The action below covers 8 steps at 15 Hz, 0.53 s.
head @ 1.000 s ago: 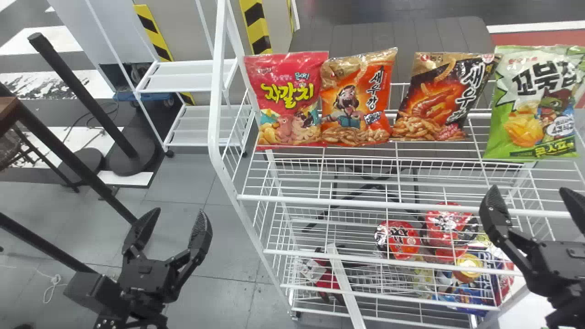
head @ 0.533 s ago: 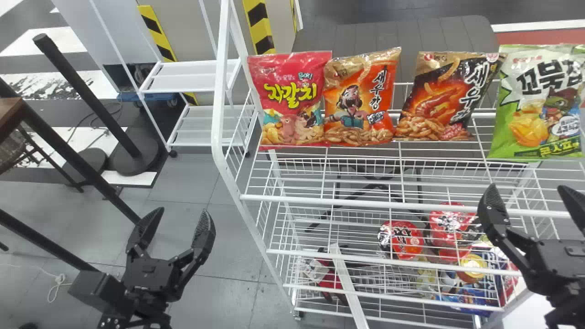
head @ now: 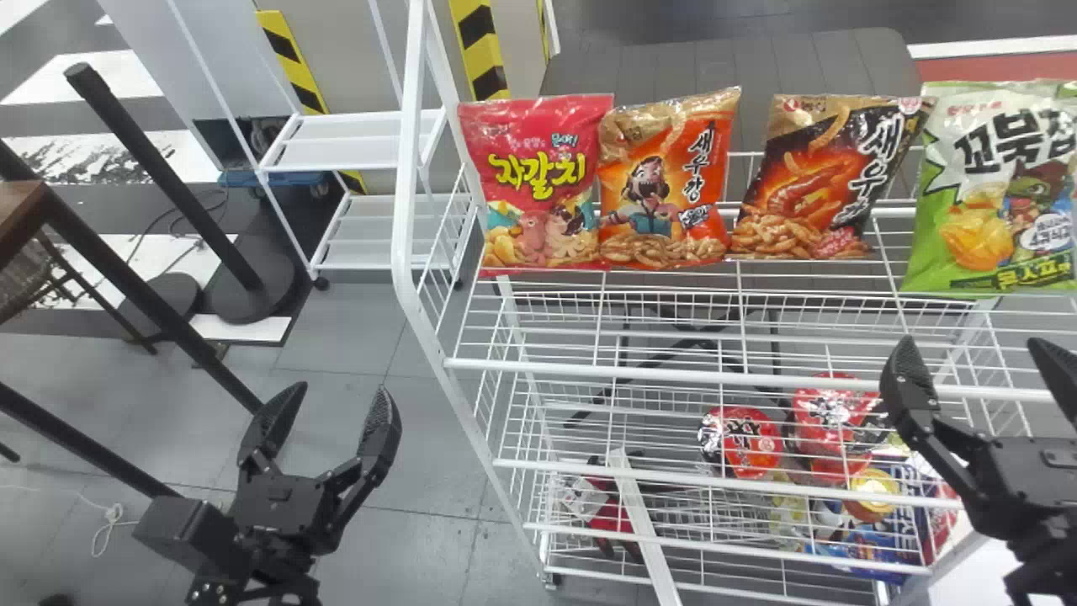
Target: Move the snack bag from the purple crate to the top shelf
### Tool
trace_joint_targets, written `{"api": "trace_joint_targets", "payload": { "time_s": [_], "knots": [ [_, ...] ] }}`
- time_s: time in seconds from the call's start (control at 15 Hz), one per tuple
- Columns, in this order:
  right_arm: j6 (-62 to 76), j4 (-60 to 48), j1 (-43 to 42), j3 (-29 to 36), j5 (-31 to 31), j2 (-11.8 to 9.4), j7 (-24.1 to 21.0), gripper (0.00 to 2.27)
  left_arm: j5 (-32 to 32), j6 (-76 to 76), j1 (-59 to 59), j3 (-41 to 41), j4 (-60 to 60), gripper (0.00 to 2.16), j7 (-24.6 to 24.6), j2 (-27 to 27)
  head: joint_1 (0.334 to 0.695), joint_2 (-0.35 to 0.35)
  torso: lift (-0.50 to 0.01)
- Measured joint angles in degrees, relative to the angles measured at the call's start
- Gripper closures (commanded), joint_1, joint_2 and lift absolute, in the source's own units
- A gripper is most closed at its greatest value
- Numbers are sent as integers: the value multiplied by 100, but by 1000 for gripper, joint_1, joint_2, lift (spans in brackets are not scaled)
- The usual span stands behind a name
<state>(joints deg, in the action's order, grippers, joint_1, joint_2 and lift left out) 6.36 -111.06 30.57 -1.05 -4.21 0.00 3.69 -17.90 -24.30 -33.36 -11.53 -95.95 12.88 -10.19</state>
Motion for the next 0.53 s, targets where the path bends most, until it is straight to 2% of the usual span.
{"api": "trace_joint_targets", "payload": {
  "time_s": [0.53],
  "knots": [
    [1, 32, -25, 0, -6, 0, 0, 70, 8, 0, 5, -8, 5, 130, -23, 14, 695, 210, 0]
  ]
}}
